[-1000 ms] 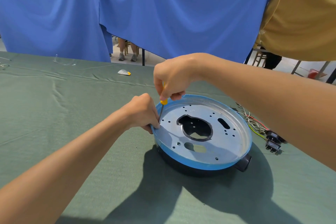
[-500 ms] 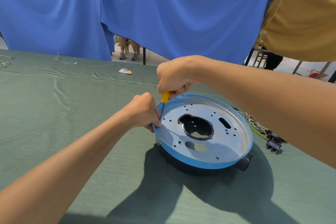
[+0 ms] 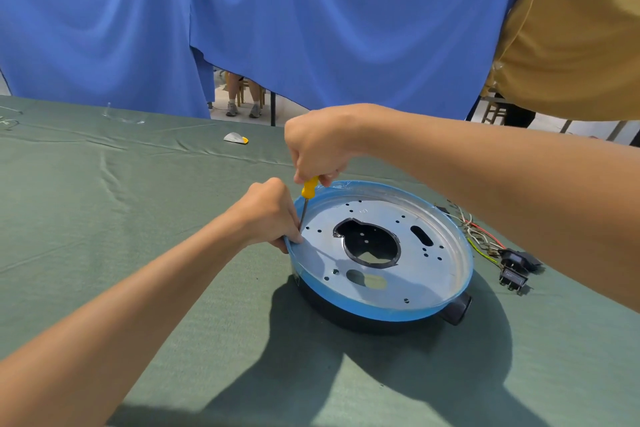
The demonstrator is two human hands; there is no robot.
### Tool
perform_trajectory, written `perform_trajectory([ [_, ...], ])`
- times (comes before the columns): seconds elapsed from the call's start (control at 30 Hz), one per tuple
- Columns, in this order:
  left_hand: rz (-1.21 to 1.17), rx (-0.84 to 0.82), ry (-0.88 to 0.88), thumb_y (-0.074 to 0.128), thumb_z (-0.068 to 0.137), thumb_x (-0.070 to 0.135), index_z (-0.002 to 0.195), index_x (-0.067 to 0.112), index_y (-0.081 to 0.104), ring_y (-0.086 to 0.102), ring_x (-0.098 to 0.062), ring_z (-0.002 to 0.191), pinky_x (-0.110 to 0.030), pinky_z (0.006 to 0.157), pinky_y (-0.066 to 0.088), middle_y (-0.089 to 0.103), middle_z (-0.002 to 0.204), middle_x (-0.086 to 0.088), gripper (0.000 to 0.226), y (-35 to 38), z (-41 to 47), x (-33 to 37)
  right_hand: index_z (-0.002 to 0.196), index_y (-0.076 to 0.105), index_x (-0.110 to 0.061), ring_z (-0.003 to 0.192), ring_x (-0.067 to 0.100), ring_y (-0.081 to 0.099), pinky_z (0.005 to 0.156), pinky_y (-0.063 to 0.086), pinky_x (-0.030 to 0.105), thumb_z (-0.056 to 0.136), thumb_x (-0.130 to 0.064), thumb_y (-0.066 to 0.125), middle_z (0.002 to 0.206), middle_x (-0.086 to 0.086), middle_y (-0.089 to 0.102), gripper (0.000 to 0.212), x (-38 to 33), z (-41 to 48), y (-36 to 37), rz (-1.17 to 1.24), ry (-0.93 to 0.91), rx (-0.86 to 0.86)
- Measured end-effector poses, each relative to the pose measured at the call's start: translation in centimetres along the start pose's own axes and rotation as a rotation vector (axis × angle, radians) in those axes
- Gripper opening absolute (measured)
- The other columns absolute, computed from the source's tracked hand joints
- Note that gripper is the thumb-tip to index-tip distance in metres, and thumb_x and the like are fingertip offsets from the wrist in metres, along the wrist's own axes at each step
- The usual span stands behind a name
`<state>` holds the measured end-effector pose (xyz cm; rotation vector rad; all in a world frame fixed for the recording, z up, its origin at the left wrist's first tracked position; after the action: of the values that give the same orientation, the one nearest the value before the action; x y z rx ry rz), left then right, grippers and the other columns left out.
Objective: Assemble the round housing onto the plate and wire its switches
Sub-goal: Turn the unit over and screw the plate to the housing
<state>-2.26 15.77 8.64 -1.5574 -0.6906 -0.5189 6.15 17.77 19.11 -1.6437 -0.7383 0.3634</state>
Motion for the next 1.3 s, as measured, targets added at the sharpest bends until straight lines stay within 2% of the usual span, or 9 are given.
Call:
perform_trajectory([
  [0.17, 0.003, 0.01, -0.01, 0.082, 0.073, -0.004, 0.076, 0.001, 0.076, 0.061, -0.01, 0.038, -0.013, 0.043, 0.048, 0.066, 0.057, -0.006, 0.007, 0.0, 0.1, 0.1, 0.071, 0.054, -0.003, 0.043, 0.014, 0.037, 0.038, 0.026, 0.017, 0.097, -0.007, 0.039, 0.063, 0.008, 0.054, 0.03, 0.8, 0.3, 1.0, 0.208, 0.178, -0.082],
  [0.3, -0.015, 0.008, -0.02, 0.082, 0.073, -0.004, 0.071, 0.004, 0.075, 0.063, -0.01, 0.04, -0.014, 0.044, 0.049, 0.068, 0.06, -0.007, 0.01, 0.0, 0.2, 0.1, 0.075, 0.059, -0.006, 0.04, 0.008, 0.054, 0.04, 0.04, 0.013, 0.097, -0.03, 0.058, 0.063, 0.002, 0.062, 0.034, 0.7, -0.6, 0.7, 0.221, 0.066, -0.03],
  [0.43, -0.031, 0.008, -0.035, 0.082, 0.072, -0.004, 0.073, 0.002, 0.077, 0.065, -0.014, 0.044, -0.016, 0.045, 0.05, 0.071, 0.067, -0.012, 0.008, -0.1, 0.2, -0.3, 0.092, 0.073, -0.014, 0.053, -0.001, 0.065, 0.046, 0.044, 0.01, 0.088, -0.015, 0.068, 0.049, -0.014, 0.061, 0.006, 0.4, -1.3, -0.2, 0.067, -0.097, 0.053],
  [0.63, -0.034, 0.005, -0.02, 0.082, 0.072, -0.005, 0.075, 0.001, 0.076, 0.068, -0.017, 0.05, -0.017, 0.047, 0.052, 0.072, 0.073, -0.014, 0.008, 0.0, 0.2, -0.4, 0.084, 0.075, -0.012, 0.052, 0.005, 0.065, 0.034, 0.036, 0.008, 0.086, -0.006, 0.065, 0.042, -0.011, 0.058, 0.012, -1.2, -1.7, -0.3, -0.094, -0.213, 0.084],
  [0.73, -0.039, -0.002, -0.008, 0.081, 0.073, -0.006, 0.078, 0.001, 0.073, 0.073, -0.025, 0.067, -0.021, 0.051, 0.056, 0.074, 0.081, -0.015, 0.012, 0.1, 0.2, -0.4, 0.071, 0.069, -0.015, 0.046, -0.005, 0.059, 0.03, 0.035, 0.012, 0.083, -0.006, 0.064, 0.037, -0.01, 0.053, 0.016, -2.1, -1.3, -0.4, -0.201, -0.229, 0.104],
  [0.8, -0.049, 0.004, 0.005, 0.081, 0.072, -0.007, 0.078, 0.001, 0.071, 0.074, -0.028, 0.071, -0.023, 0.053, 0.058, 0.074, 0.083, -0.016, 0.014, 0.1, 0.1, -0.4, 0.071, 0.066, -0.013, 0.049, -0.009, 0.057, 0.032, 0.038, 0.015, 0.083, -0.008, 0.064, 0.03, -0.014, 0.049, 0.013, -2.5, -0.7, -0.4, -0.239, -0.211, 0.106],
  [0.9, -0.05, 0.008, 0.019, 0.081, 0.072, -0.007, 0.076, 0.001, 0.071, 0.074, -0.027, 0.069, -0.022, 0.052, 0.058, 0.074, 0.081, -0.015, 0.014, 0.1, 0.0, -0.4, 0.06, 0.055, -0.014, 0.067, 0.013, 0.067, 0.045, 0.039, 0.02, 0.083, -0.009, 0.062, 0.031, -0.012, 0.051, 0.025, -2.5, 0.4, -0.3, -0.17, -0.14, 0.089],
  [1.1, -0.031, 0.019, 0.008, 0.082, 0.073, -0.004, 0.073, 0.003, 0.076, 0.068, -0.016, 0.049, -0.016, 0.047, 0.052, 0.072, 0.069, -0.014, 0.009, 0.2, 0.1, -0.5, 0.061, 0.051, -0.012, 0.029, 0.005, 0.051, 0.031, 0.035, 0.009, 0.09, -0.006, 0.05, 0.033, -0.008, 0.053, 0.029, -0.4, 0.5, 0.4, 0.101, 0.09, 0.089],
  [1.3, -0.021, 0.017, -0.012, 0.082, 0.073, -0.004, 0.067, 0.007, 0.073, 0.065, -0.011, 0.043, -0.015, 0.045, 0.05, 0.071, 0.068, -0.01, 0.015, 0.1, 0.1, -0.3, 0.067, 0.053, -0.006, 0.035, 0.013, 0.058, 0.046, 0.05, 0.018, 0.101, -0.027, 0.047, 0.051, 0.003, 0.064, 0.04, -0.1, -0.1, 0.8, 0.177, 0.1, 0.023],
])
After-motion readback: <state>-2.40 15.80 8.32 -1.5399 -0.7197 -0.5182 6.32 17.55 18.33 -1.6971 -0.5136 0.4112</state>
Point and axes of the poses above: each hand's wrist, its own z-axis towards the middle knuckle, its own y-axis out of the palm, x = y × z, the point moved 3 cm from there along z, towards the middle knuckle
